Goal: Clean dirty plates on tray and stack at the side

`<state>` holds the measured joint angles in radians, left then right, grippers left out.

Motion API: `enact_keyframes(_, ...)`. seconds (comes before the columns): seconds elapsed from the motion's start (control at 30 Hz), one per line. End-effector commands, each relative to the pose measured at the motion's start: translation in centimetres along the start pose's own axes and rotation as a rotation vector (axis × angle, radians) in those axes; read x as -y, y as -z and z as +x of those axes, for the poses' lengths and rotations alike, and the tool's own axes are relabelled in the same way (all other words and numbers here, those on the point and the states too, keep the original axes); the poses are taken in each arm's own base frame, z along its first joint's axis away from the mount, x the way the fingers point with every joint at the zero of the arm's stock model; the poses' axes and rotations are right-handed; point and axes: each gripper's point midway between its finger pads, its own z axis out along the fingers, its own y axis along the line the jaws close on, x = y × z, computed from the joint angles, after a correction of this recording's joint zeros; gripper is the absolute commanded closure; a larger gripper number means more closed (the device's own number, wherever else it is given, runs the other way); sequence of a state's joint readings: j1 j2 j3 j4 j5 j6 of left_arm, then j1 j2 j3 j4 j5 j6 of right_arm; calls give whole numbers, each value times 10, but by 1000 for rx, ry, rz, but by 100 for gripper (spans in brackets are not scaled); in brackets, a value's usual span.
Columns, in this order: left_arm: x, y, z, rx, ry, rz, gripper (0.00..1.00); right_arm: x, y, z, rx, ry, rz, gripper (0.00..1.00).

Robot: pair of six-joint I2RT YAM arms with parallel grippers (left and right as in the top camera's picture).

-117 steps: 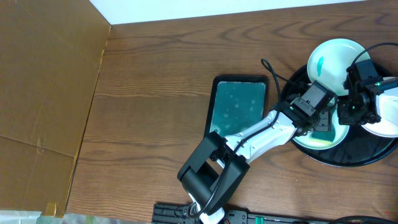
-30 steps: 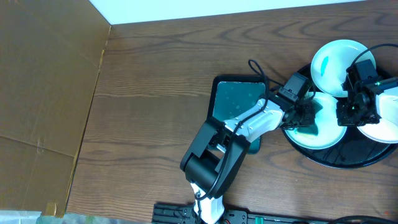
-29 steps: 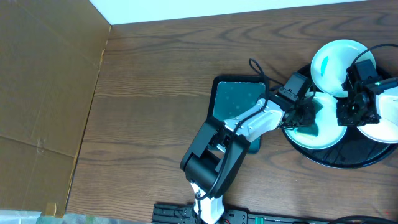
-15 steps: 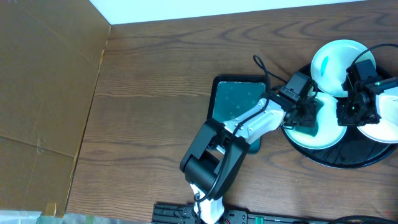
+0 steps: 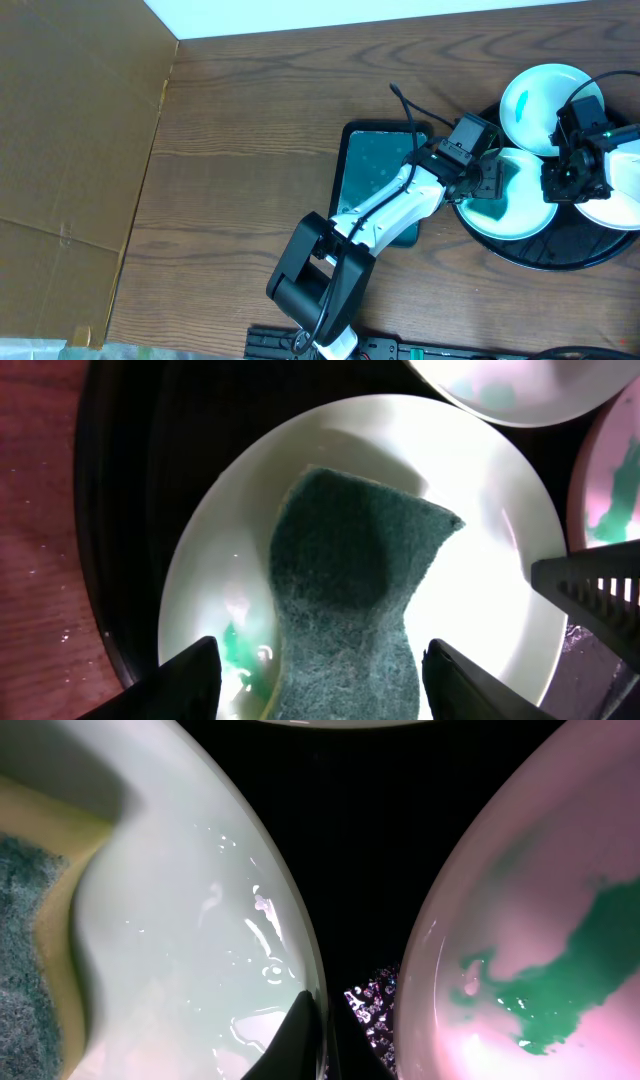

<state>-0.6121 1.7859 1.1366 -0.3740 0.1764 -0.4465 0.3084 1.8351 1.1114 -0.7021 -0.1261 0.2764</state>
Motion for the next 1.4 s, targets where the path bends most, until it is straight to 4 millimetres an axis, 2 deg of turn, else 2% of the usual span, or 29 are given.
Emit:
enact_keyframes(0.0,-1,-7,13,-27,-27,-26,35,0,-1,-1,3,20,15,97)
enact_keyframes(0.1,10,-10,23,-42,-59,-18,41,0,-1,-1,3,20,15,97)
enact_keyframes(0.2,20,-11,30,-42,-93,-22,43,0,-1,-1,3,20,15,97)
enact_keyframes(0.27,17,-11,28,-17,-109,-68,43,0,-1,-1,3,20,15,97)
enact_keyframes(0.5,11,-11,23,17,-118,-117,56,0,-1,0,-1,20,16,98)
enact_keyframes(0.63,2,-13,20,39,-119,-166,57,0,-1,0,-1,19,16,98)
enact_keyframes(0.93,-4,-33,26,10,-121,-186,57,0,-1,0,-1,19,16,98)
enact_keyframes(1.17,-3,-33,26,13,-122,-182,67,0,-1,0,0,19,16,98)
enact_keyframes(1.37,0,-34,27,10,-125,-174,66,0,-1,0,0,19,16,98)
